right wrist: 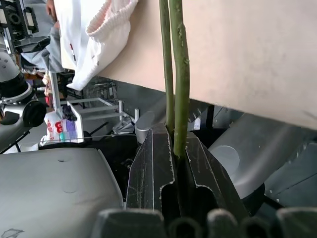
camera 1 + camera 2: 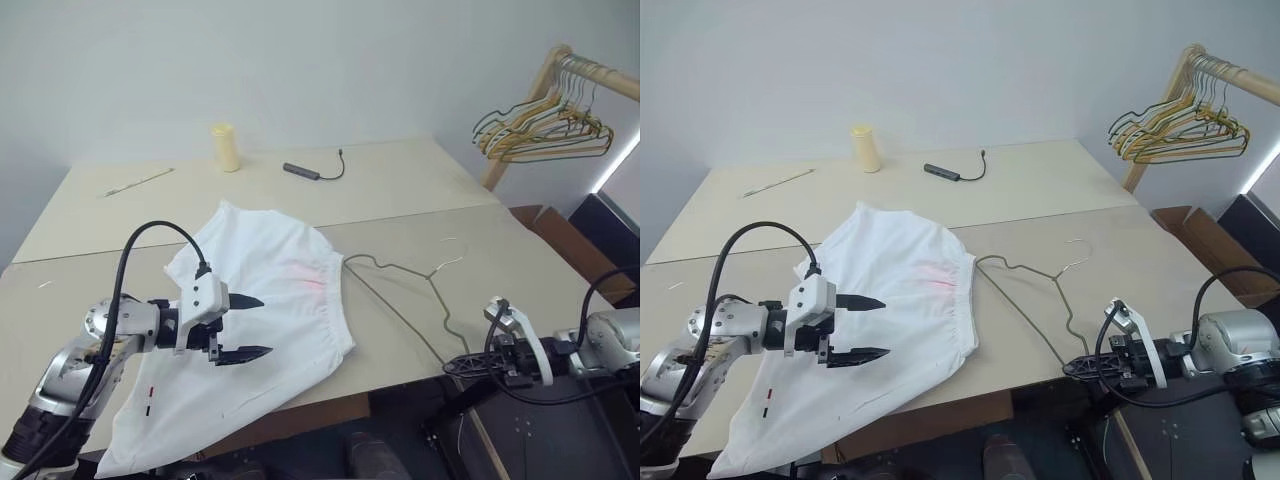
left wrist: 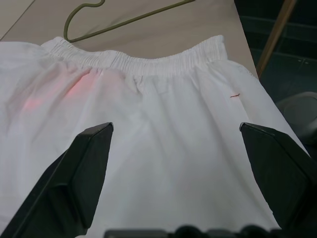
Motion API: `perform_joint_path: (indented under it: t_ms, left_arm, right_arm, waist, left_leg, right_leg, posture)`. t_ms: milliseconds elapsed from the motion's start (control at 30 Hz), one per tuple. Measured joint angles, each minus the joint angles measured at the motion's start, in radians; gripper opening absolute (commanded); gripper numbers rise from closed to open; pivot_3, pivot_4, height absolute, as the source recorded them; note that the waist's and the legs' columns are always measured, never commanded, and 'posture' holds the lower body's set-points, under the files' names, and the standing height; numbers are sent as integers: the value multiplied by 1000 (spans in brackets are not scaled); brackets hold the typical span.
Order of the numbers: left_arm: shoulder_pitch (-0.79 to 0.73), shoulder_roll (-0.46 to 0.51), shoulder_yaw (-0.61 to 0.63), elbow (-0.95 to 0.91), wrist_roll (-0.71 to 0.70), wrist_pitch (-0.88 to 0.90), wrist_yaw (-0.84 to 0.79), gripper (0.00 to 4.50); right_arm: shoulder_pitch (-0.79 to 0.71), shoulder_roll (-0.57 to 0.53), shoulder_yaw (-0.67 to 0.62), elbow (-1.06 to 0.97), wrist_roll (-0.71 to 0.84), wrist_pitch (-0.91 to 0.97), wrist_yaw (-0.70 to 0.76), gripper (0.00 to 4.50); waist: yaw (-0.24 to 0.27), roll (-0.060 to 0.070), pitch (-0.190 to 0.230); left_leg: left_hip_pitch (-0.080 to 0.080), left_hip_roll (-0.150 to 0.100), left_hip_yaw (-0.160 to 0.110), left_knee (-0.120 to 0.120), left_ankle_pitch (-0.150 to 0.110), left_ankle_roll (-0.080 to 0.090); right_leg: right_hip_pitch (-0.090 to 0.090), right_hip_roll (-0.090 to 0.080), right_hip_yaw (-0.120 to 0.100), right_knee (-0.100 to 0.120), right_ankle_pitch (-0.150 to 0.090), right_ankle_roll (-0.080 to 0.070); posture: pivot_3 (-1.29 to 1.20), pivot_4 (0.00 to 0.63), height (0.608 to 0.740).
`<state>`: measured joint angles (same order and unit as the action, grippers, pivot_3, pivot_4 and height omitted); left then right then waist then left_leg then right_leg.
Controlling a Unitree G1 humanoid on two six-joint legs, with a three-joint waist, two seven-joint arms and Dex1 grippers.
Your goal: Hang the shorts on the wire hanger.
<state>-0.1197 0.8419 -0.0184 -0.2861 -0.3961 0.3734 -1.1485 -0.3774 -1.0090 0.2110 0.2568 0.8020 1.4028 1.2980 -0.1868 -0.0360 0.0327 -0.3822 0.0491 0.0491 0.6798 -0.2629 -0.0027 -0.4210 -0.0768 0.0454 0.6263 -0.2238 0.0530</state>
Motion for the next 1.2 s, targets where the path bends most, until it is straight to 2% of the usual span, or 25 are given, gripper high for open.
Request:
perform_joint_path:
  t_ms: [300,533,667,900,1200]
  left_arm:
    - [2,0,0,1,4,0,2,4446]
    - [9,-3,0,1,19,-6,16,4446]
    - [10,-10,-4,2,40,-23,23,4446]
    - [19,-13,-11,4,61,-30,39,4446]
    - [52,-14,-11,-11,77,-30,64,4446]
  right_arm:
    - [6,27,12,-9,-15,-18,12,0]
    - [16,-4,29,-66,-17,-34,87,0]
    - [-49,8,105,-32,-58,-47,117,0]
    - [-240,91,241,154,-186,-112,195,0]
    - [-361,160,348,301,-267,-169,252,0]
  waist:
    - [12,0,0]
    - [12,0,0]
    - [8,0,0]
    - [11,1,0]
    - [30,1,0]
  left_leg:
    - [0,0,0,0,0,0]
    - [0,0,0,1,0,0]
    - [1,0,0,1,0,0]
    - [1,0,0,1,0,0]
    - [1,0,0,1,0,0]
  right_leg:
    - [0,0,0,0,0,0]
    - [1,0,0,1,0,0]
    - [0,0,0,1,0,-1]
    - [0,0,0,1,4,-6]
    - [0,0,0,2,4,-7]
  posture:
    - [-156,0,740]
    - [-153,0,740]
    - [-143,0,740]
    - [-111,0,740]
    - [-90,0,740]
